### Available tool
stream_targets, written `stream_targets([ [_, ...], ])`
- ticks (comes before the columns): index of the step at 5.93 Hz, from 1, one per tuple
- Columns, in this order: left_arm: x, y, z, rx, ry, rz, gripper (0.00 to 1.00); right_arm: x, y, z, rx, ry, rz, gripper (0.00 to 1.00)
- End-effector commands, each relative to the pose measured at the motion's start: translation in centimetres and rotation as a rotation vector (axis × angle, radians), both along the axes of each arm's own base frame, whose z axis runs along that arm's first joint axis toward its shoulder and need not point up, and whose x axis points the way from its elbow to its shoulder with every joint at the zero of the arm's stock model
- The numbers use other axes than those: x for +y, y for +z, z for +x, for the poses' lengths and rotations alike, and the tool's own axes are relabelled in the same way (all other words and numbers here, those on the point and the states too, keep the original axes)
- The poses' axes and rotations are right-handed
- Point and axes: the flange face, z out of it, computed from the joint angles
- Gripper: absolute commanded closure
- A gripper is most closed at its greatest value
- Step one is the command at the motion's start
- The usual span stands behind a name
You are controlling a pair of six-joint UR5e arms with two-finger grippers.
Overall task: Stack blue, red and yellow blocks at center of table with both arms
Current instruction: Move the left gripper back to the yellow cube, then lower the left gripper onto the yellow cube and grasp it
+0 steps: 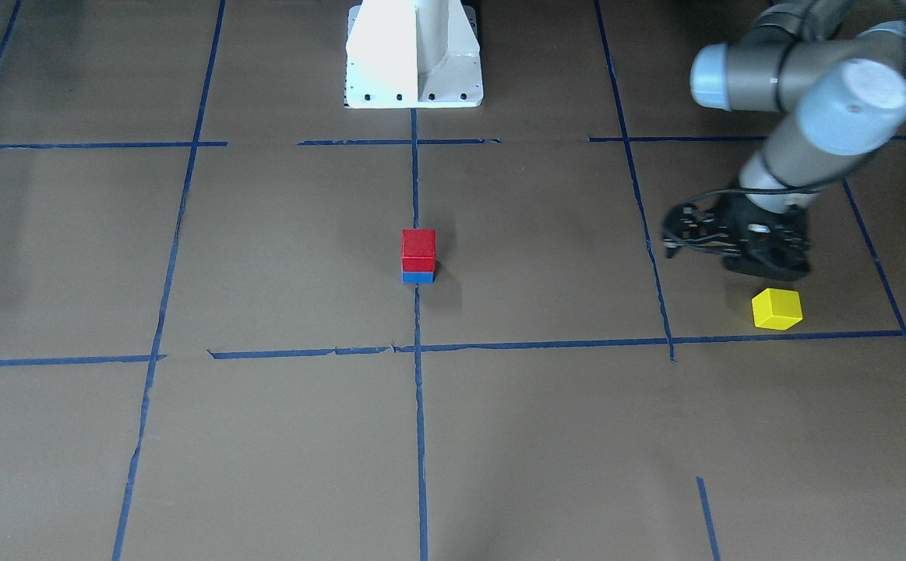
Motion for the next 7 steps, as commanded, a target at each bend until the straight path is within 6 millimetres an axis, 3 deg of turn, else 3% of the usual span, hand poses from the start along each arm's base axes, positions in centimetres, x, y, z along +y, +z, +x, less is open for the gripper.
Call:
stream_targets([
  [1, 0.5, 9.0, -2.9, -0.022, -0.002, -0.01, 0.01, 0.1, 0.2, 0.0, 0.0, 0.0, -0.004, 0.0],
  [2, -0.2, 12.2, -2.4, -0.011, -0.005, 0.004, 0.01, 0.1, 0.3, 0.0, 0.0, 0.0, -0.007, 0.0],
  [5, -0.8, 13.6, -1.5, -0.02, -0.022, -0.025, 0.01, 0.1, 0.4, 0.0, 0.0, 0.0, -0.007, 0.0],
  [7, -2.6, 13.8, -0.8, -0.054, -0.041, -0.014, 0.01, 0.1, 0.3, 0.0, 0.0, 0.0, -0.006, 0.0],
])
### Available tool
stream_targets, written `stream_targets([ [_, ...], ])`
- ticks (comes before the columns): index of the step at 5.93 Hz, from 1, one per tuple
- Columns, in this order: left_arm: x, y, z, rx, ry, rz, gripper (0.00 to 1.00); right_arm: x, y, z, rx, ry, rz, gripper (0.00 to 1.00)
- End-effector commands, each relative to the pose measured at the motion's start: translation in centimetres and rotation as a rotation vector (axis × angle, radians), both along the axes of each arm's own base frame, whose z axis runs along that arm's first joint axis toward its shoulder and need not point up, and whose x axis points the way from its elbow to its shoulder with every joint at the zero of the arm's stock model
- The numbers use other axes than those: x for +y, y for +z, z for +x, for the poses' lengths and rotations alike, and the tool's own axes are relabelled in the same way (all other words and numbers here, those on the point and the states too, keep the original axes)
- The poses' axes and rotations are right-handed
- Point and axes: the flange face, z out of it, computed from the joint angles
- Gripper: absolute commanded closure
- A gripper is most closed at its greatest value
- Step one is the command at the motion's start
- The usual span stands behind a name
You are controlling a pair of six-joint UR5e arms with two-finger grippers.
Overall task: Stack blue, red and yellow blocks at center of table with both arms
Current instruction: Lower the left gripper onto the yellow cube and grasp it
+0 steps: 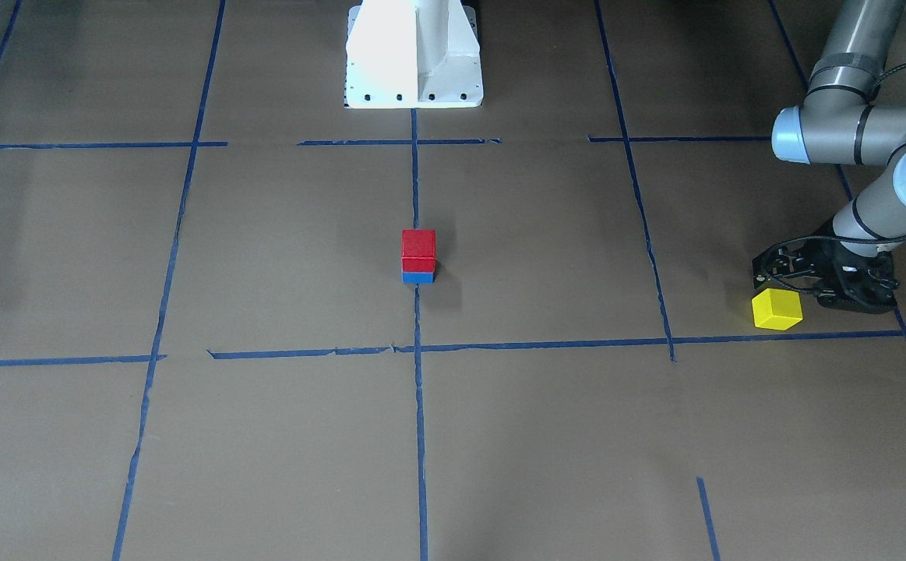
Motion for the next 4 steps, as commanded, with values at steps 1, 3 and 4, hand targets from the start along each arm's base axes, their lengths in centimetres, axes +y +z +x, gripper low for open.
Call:
stream_targets([
  [1, -1.7, 0.2, 0.9, -0.013, -0.005, -0.003, 0.01, 0.0, -0.1, 0.0, 0.0, 0.0, 0.002, 0.0],
  [3, -2.2, 1.0, 1.6, -0.023, 0.001, -0.019, 0.02, 0.0, 0.0, 0.0, 0.0, 0.0, -0.001, 0.0],
  [4, -1.9, 1.5, 2.3, -0.028, 0.015, -0.026, 0.04, 0.0, -0.1, 0.0, 0.0, 0.0, 0.002, 0.0],
])
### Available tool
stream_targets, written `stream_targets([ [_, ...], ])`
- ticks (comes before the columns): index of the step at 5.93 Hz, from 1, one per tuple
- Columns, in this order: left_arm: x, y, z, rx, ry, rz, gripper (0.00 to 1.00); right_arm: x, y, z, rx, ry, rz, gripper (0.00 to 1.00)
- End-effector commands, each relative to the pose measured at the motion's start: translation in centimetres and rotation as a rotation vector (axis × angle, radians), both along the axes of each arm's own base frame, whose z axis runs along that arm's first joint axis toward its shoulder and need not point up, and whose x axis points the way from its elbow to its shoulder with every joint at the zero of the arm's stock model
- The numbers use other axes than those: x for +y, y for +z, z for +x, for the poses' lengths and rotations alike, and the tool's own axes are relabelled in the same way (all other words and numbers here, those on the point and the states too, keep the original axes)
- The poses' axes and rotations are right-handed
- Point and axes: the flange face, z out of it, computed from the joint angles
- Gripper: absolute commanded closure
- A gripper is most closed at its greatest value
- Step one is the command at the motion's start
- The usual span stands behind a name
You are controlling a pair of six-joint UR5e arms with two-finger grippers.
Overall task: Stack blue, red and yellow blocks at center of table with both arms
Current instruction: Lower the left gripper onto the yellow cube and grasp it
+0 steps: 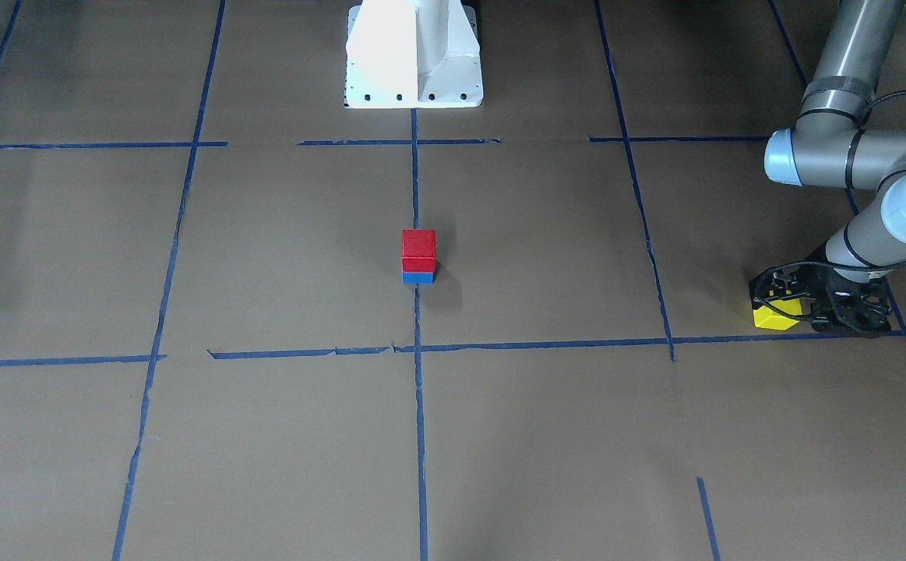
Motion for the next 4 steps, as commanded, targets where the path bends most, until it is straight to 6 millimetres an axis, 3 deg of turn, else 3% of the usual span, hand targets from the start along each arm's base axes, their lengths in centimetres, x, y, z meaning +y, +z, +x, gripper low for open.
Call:
stream_targets([
  [1, 0.6, 0.5, 1.4, -0.006, 0.025, -0.008, 0.08, 0.0, 0.0, 0.0, 0.0, 0.0, 0.001, 0.0],
  [2, 0.7, 0.5, 1.8, -0.006, 0.03, -0.009, 0.28, 0.0, 0.0, 0.0, 0.0, 0.0, 0.0, 0.0],
  [3, 0.7, 0.2, 1.8, -0.003, 0.029, -0.006, 0.79, 0.0, 0.0, 0.0, 0.0, 0.0, 0.001, 0.0],
  [4, 0.0, -1.4, 2.1, 0.01, 0.027, 0.007, 0.96, 0.0, 0.0, 0.0, 0.0, 0.0, 0.001, 0.0],
])
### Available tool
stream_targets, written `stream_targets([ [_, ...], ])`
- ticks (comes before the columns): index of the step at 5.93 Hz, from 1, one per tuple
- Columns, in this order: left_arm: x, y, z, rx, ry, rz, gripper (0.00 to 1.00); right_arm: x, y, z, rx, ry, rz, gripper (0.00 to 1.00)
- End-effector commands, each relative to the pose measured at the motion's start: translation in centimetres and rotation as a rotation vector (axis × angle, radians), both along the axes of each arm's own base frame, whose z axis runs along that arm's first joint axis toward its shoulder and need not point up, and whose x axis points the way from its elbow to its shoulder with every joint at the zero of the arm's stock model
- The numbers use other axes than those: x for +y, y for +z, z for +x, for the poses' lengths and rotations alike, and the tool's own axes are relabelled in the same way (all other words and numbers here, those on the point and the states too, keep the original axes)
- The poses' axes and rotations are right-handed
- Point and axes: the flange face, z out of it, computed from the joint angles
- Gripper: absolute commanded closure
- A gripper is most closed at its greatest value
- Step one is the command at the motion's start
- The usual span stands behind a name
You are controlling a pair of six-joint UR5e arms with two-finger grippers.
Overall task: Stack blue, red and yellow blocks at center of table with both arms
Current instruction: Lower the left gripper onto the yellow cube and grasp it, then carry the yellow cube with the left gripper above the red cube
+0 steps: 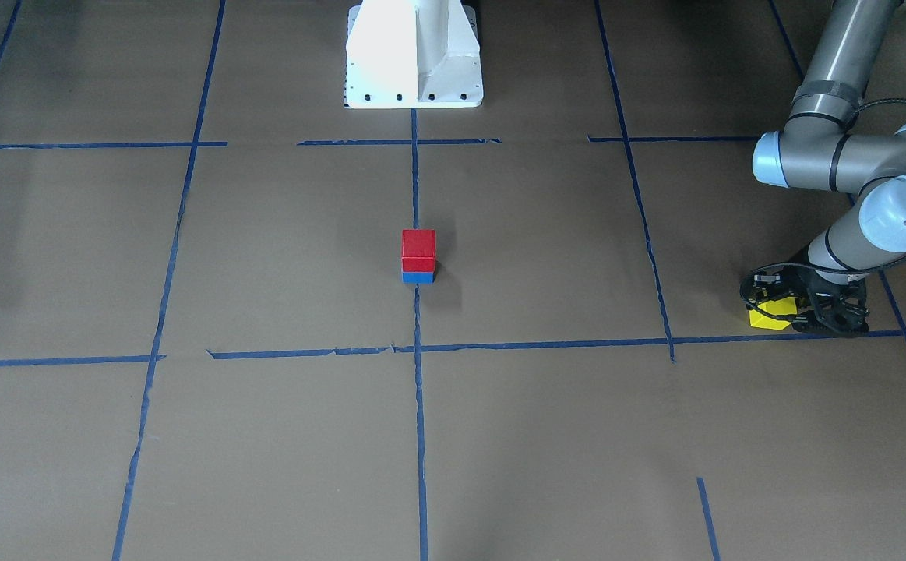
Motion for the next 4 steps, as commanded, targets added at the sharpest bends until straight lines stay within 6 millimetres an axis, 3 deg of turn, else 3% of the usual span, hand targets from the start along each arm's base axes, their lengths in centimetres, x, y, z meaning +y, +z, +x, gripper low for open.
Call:
stream_targets([
  [1, -1.2, -4.5, 0.4, 0.029, -0.008, 0.035, 0.96, 0.0, -0.1, 0.0, 0.0, 0.0, 0.002, 0.0],
  [2, -2.6, -12.6, 1.4, 0.022, -0.074, -0.028, 0.96, 0.0, -0.2, 0.0, 0.0, 0.0, 0.005, 0.0],
  [3, -2.3, -21.4, 3.5, 0.036, -0.108, -0.057, 0.94, 0.0, -0.2, 0.0, 0.0, 0.0, 0.002, 0.0],
  [4, 1.7, -28.0, 10.6, 0.027, -0.09, 0.0, 0.94, 0.0, -0.2, 0.0, 0.0, 0.0, 0.005, 0.0],
])
